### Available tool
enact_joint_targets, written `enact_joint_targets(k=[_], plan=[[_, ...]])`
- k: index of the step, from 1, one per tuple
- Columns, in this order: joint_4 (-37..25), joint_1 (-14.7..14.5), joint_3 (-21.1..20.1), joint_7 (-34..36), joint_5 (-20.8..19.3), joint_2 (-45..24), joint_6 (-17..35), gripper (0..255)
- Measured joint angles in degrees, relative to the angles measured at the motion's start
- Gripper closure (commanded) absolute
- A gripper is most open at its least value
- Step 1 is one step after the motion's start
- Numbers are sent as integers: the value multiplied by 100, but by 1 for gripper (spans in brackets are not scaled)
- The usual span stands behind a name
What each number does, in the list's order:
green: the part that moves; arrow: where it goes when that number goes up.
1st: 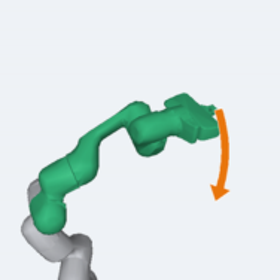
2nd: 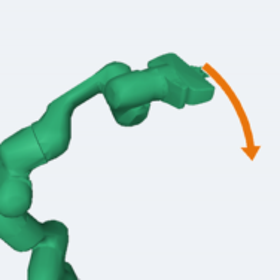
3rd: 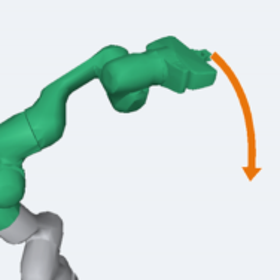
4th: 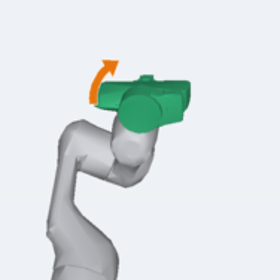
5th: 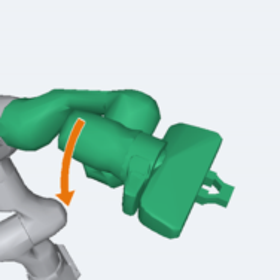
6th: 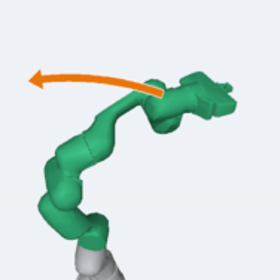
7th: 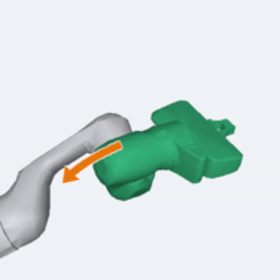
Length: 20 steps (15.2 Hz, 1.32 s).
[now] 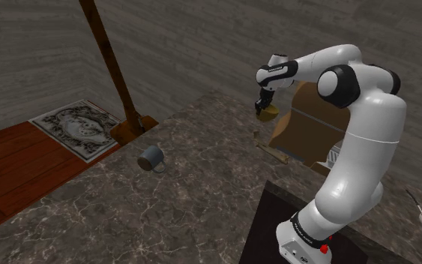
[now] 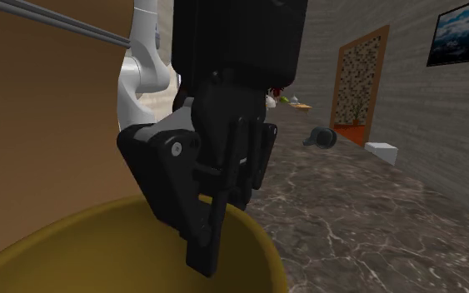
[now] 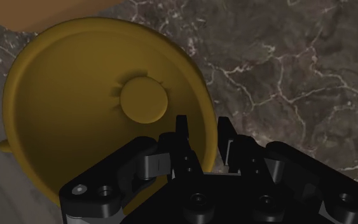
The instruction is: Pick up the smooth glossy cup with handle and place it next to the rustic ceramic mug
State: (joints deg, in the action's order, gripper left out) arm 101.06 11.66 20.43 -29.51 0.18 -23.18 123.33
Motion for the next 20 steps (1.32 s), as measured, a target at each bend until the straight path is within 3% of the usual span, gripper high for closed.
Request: enact_joint_targets(k=[20], plan=[[-846, -47, 82, -39, -156, 514, -1332, 255]])
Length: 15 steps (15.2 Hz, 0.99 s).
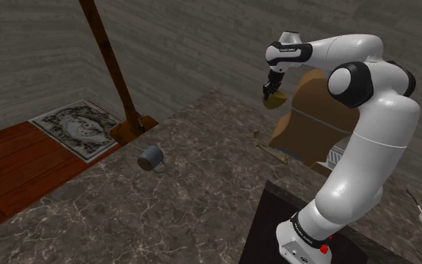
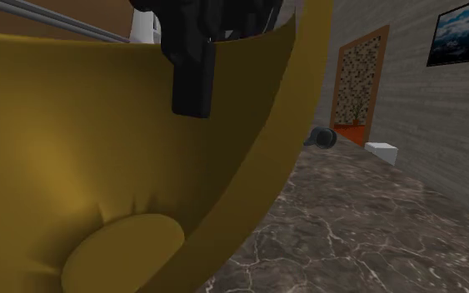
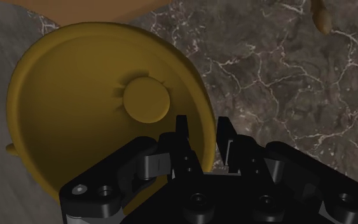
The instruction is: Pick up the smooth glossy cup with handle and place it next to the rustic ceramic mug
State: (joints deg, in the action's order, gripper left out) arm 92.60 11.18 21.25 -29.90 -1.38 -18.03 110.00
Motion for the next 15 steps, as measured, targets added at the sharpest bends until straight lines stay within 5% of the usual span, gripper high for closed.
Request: enact_joint_targets(k=[6, 15], plan=[[-296, -47, -7, 46, -30, 85, -383, 255], [658, -817, -349, 1187, -373, 879, -302, 255]])
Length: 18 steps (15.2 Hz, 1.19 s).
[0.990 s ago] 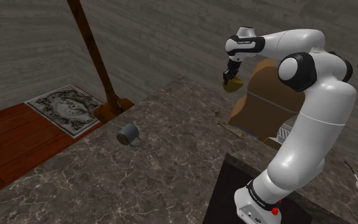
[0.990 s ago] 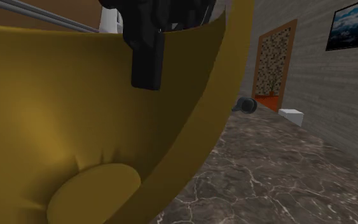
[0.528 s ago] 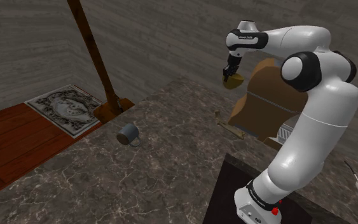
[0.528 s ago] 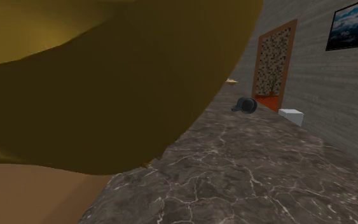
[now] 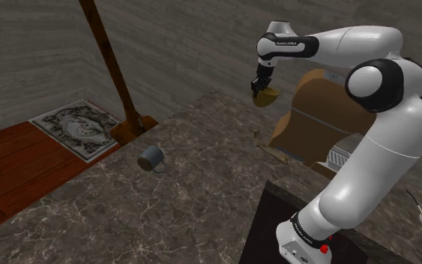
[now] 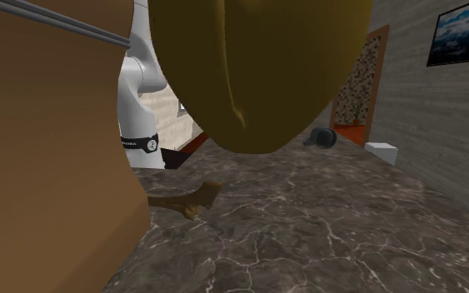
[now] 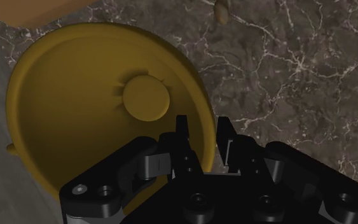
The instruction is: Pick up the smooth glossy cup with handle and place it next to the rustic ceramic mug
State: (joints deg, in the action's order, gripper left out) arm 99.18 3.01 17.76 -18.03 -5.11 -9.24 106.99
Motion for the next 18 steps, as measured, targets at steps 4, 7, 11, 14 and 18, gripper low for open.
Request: enact_joint_targets(k=[4, 7, 11, 14, 18], plan=[[188, -311, -214, 539, -59, 135, -6, 255], [387, -562, -395, 976, -121, 341, -57, 255], [422, -864, -643, 1525, -130, 383, -128, 255], [424, -1060, -805, 1877, -127, 406, -191, 255], [192, -1345, -1044, 2384, -86, 230, -306, 255]])
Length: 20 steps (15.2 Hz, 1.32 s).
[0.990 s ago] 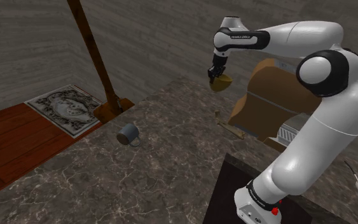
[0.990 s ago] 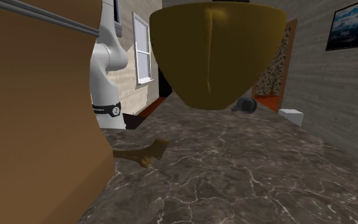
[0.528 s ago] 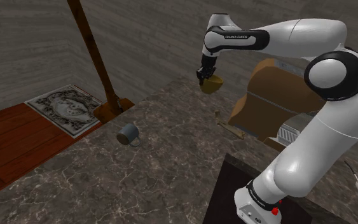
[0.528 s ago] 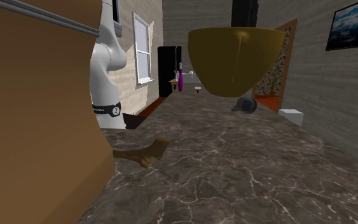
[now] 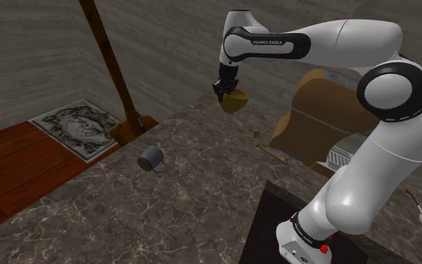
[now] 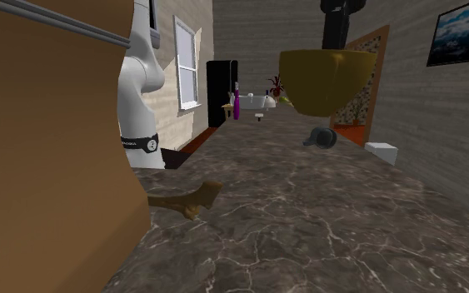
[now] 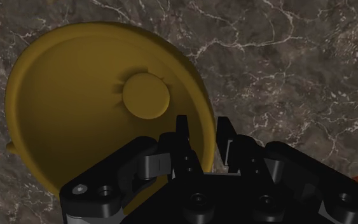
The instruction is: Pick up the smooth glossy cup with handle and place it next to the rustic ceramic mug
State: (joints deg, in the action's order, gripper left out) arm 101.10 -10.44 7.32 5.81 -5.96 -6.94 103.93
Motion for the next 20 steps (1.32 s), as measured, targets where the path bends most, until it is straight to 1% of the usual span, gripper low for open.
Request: enact_joint_targets(k=[4, 5, 8, 10, 12, 14, 20], plan=[[-178, -290, -231, 505, 22, -115, -117, 255], [-399, -349, -278, 598, 38, -245, -220, 255], [-543, -558, -430, 956, 51, -389, -256, 255], [-842, -706, -534, 1190, 63, -553, -413, 255], [-1002, -821, -609, 1381, 67, -725, -421, 255], [-1046, -882, -648, 1483, 69, -798, -402, 255], [-755, -899, -659, 1554, 63, -906, -11, 255]])
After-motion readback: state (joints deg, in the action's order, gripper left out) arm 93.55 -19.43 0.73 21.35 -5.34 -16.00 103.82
